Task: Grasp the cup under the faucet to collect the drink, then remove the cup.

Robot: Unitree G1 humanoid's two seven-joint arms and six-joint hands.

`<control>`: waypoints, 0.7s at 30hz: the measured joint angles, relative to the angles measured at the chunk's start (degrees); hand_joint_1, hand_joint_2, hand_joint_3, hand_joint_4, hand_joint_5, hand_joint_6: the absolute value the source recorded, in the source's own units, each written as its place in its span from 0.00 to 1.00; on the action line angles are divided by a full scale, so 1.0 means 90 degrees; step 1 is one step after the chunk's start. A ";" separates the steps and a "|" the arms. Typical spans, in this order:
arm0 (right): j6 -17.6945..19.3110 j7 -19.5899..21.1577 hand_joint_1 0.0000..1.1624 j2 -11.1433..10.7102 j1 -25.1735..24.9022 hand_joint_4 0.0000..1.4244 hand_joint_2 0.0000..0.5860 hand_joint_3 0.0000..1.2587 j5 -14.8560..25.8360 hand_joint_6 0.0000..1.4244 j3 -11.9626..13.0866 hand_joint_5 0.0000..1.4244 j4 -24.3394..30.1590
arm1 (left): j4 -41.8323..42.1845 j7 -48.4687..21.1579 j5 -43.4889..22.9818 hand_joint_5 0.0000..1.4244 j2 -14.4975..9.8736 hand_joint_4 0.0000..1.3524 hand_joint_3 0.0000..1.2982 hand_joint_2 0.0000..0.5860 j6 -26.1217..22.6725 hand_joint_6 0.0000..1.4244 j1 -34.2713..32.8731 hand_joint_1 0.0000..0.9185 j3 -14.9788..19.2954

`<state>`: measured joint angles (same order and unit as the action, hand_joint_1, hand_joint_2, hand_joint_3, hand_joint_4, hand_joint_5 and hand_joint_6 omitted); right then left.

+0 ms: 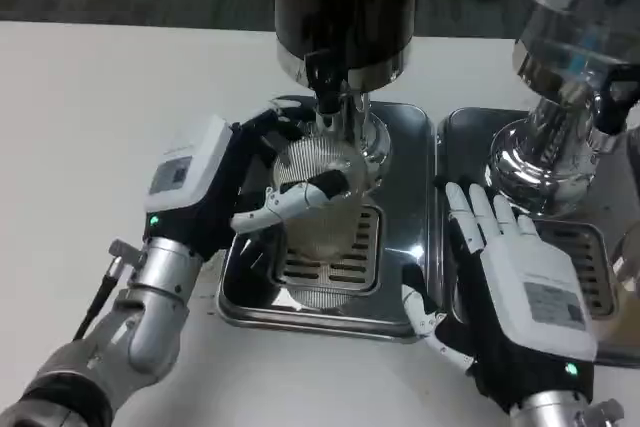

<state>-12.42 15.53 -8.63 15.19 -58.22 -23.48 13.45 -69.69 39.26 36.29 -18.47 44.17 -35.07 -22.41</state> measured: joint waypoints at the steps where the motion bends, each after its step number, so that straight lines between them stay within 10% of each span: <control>1: 0.0003 0.0000 0.39 -0.0008 -0.0013 0.00 0.82 0.03 0.0017 0.01 0.0000 0.00 -0.0004 | 0.0002 -0.0008 -0.0007 0.47 -0.0015 0.33 0.31 0.01 0.0007 0.30 0.0012 0.00 0.0015; 21: 0.0027 -0.0234 0.39 -0.0272 -0.0294 0.00 0.81 0.00 0.0257 0.00 0.0151 0.00 -0.0226 | 0.0445 -0.0749 -0.0775 0.13 -0.0684 0.00 0.00 0.06 0.0826 0.02 0.0810 0.00 0.0698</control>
<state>-12.18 13.42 -11.08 12.54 -55.91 -22.12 11.41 -65.69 32.52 29.32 -24.63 51.60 -27.78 -16.13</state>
